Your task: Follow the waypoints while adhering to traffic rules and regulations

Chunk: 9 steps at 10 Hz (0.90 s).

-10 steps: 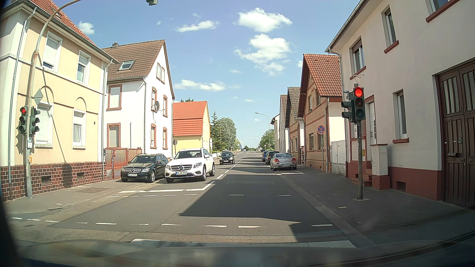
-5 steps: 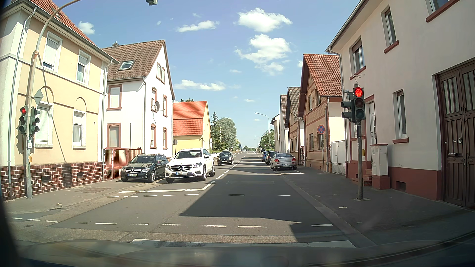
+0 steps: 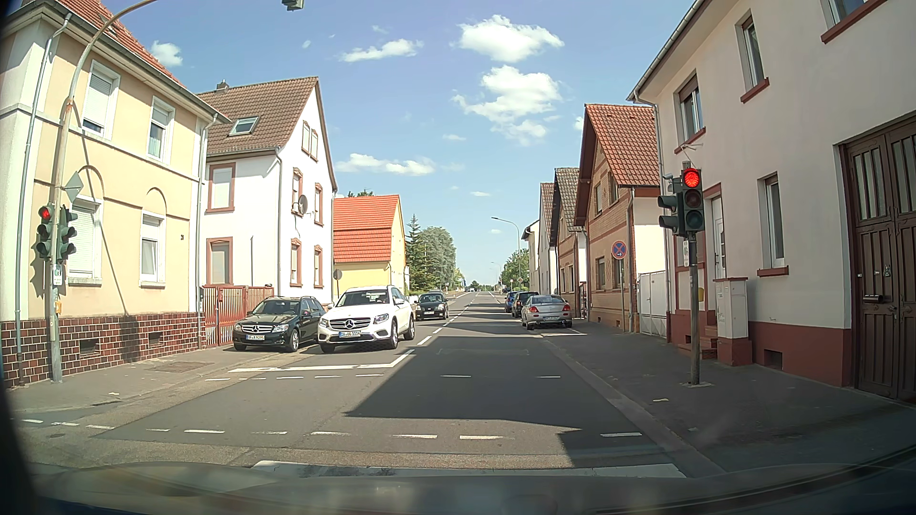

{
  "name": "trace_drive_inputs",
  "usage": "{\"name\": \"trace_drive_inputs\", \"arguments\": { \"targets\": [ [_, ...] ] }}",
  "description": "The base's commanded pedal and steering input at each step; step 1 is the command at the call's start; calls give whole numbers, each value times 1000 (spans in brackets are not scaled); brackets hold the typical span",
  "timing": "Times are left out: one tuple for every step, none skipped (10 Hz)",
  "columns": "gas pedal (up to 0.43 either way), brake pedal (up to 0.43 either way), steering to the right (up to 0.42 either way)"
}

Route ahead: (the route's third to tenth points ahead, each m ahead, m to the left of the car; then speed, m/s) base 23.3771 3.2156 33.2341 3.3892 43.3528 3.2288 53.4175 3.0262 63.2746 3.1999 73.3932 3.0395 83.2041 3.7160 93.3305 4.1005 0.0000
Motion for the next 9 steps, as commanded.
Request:
{"name": "trace_drive_inputs", "arguments": {
  "targets": [
    [0,232,-2],
    [0,232,-1],
    [0,232,-2],
    [0,232,-2],
    [0,232,-2],
    [0,232,-2],
    [0,232,-2],
    [0,232,-2],
    [0,232,-2]
  ]
}}
